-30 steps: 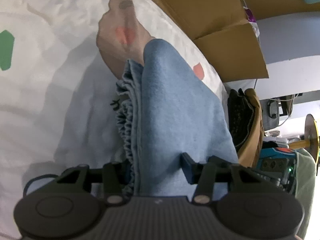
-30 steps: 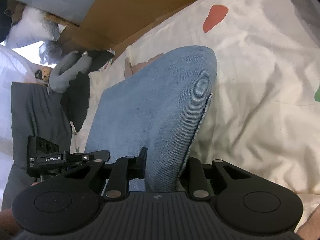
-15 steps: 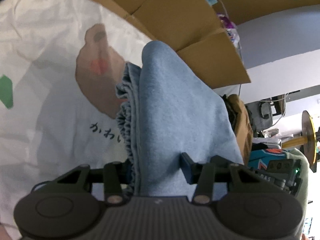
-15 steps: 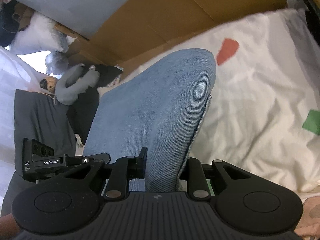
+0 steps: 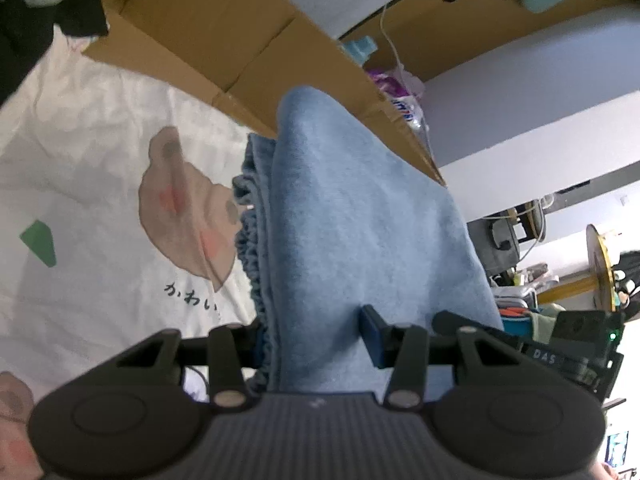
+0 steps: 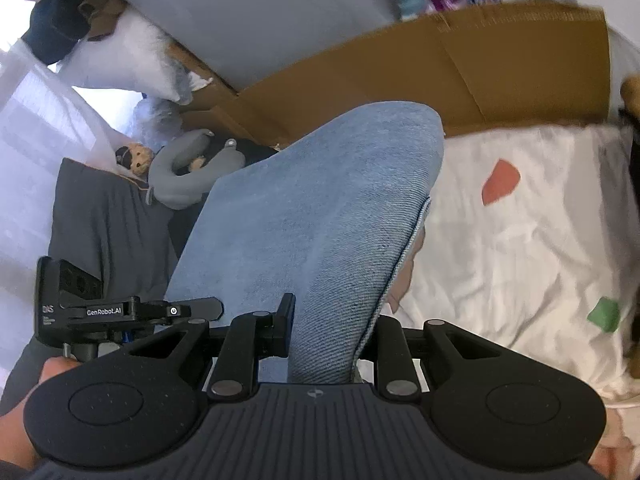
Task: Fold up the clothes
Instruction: 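Lift the folded blue towel up off the sheet with both grippers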
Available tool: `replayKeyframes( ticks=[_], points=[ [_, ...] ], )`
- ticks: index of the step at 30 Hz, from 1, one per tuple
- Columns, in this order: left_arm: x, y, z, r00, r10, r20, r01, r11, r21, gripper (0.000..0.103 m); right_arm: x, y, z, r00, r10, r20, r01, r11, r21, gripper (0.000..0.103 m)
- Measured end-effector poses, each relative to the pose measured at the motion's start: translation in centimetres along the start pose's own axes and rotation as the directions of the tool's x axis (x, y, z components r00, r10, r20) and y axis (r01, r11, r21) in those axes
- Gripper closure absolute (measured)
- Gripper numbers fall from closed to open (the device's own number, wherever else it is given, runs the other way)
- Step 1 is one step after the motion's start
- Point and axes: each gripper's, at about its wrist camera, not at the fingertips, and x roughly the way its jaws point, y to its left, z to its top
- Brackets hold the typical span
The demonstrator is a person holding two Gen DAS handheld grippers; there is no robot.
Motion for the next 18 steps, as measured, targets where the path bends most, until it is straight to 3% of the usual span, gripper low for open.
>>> replayKeyframes(
  ticks=[9, 18],
  points=[
    [-5.2, -5.1, 1.6, 0.998, 0.055, 0.007, -0.055, 0.998, 0.03, 0.055, -4.7, 6.2, 2.3, 0.999, -0.043, 0.007, 0.044, 0.998, -0.055, 0.082],
    [-10.2, -9.3, 2.2, 0.995, 0.087, 0.051, -0.09, 0.993, 0.07, 0.055, -8.6, 10.6, 3.4, 0.999, -0.011, 0.039, 0.013, 0.998, -0.064, 0.082]
  ],
)
